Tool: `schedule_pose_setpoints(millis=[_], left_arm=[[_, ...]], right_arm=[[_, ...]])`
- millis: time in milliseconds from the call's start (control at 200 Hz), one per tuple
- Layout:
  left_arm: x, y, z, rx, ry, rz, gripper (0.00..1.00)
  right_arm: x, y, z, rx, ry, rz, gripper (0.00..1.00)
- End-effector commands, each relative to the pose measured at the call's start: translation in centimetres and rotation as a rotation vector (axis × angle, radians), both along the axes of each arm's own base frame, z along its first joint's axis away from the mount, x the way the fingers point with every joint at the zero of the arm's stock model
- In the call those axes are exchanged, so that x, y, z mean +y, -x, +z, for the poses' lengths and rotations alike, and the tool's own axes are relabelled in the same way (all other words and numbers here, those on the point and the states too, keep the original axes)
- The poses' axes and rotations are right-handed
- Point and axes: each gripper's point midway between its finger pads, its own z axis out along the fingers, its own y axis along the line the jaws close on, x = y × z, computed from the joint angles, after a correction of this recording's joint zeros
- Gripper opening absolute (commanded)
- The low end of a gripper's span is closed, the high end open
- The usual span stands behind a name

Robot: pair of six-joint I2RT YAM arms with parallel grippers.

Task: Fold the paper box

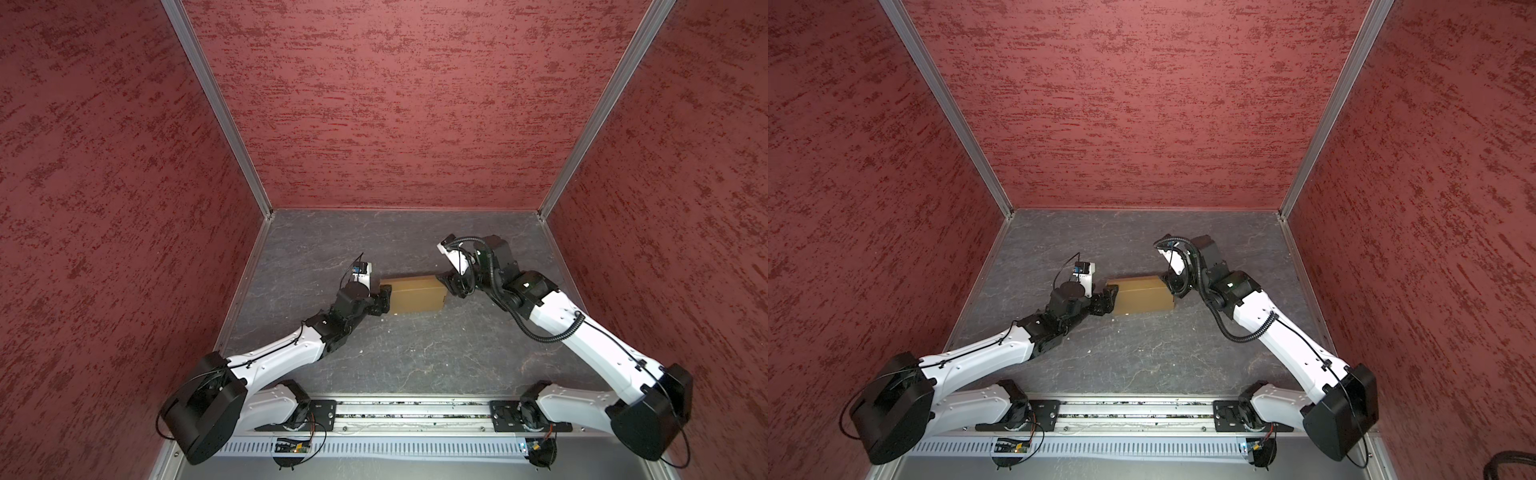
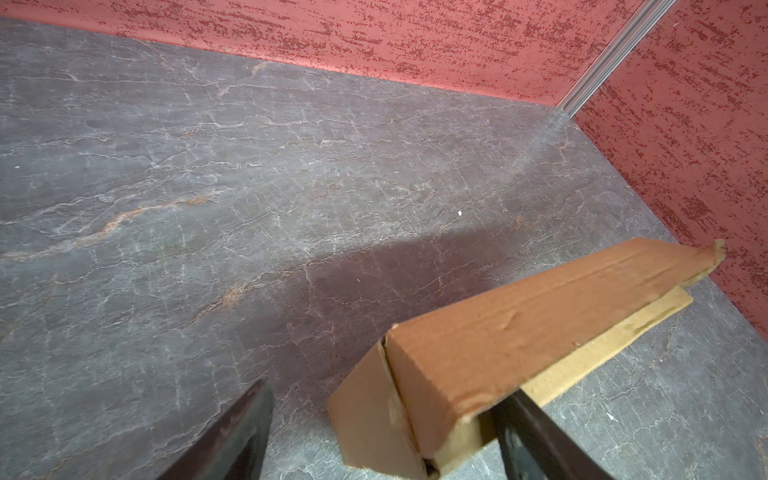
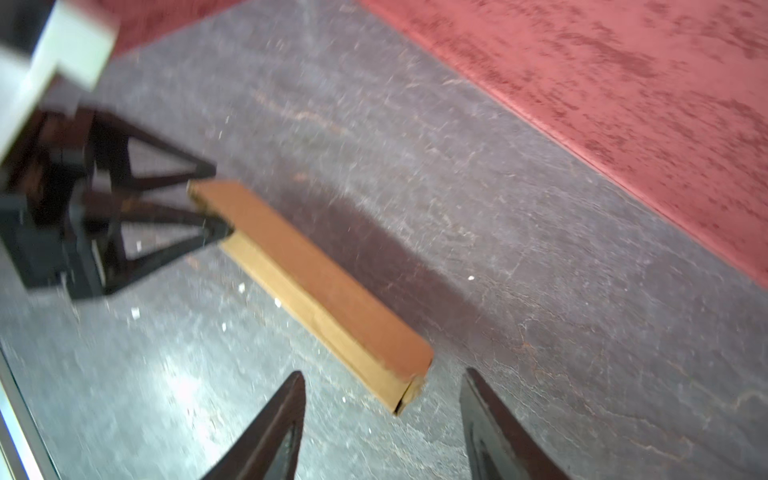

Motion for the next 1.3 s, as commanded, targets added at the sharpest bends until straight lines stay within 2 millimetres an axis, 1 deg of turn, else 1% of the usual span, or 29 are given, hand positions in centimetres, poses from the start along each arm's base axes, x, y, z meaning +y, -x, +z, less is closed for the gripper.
schedule_pose_setpoints(millis=[0, 80, 266, 401, 531, 681, 822, 867, 877, 892, 1047, 1232, 1293], left_arm=[[2.1, 2.9, -6.7, 0.191, -0.179, -0.035, 0.82], [2.2, 2.8, -6.8, 0.192, -0.177, -0.034, 0.82], [2.4, 2.9, -7.0, 0.197, -0.171, -0.034, 0.82], [2.5, 2.9, -7.1, 0.199, -0.172, -0.036, 0.82], [2.5, 3.0, -7.1, 0.2, -0.173, -0.036, 0.82], [2.7, 3.1, -7.1, 0.198, -0.171, -0.035, 0.82], [2.7, 3.0, -7.1, 0.198, -0.169, -0.034, 0.82], [2.7, 3.0, -7.1, 0.198, -0.169, -0.034, 0.82], [2.7, 3.0, -7.1, 0.199, -0.169, -0.035, 0.82], [2.7, 3.0, -7.1, 0.2, -0.169, -0.035, 0.82], [2.6, 3.0, -7.1, 0.2, -0.168, -0.036, 0.82], [2.6, 3.0, -7.1, 0.2, -0.163, -0.037, 0.82], [2.6, 3.1, -7.1, 0.199, -0.164, -0.038, 0.82]], right_arm=[[1.0, 0.8, 1.8, -0.165, 0.063, 0.152, 0.63], [1.5, 1.1, 1.6, -0.191, 0.105, 0.198, 0.64], [2.8, 0.5, 0.7, -0.226, 0.21, 0.245, 0.63], [3.9, 0.1, -0.8, -0.232, 0.305, 0.294, 0.63], [4.8, -0.1, -1.9, -0.216, 0.358, 0.34, 0.63], [5.3, -0.1, -2.7, -0.213, 0.392, 0.375, 0.64], [5.8, 0.0, -4.0, -0.192, 0.423, 0.406, 0.64], [6.0, 0.1, -3.9, -0.195, 0.425, 0.415, 0.64], [6.0, 0.0, -4.6, -0.18, 0.436, 0.419, 0.63], [6.1, 0.0, -5.0, -0.172, 0.442, 0.424, 0.63], [6.6, -0.1, -6.3, -0.159, 0.458, 0.442, 0.62], [7.1, -0.2, -7.4, -0.155, 0.459, 0.451, 0.6], [7.3, -0.3, -7.4, -0.163, 0.454, 0.444, 0.58]])
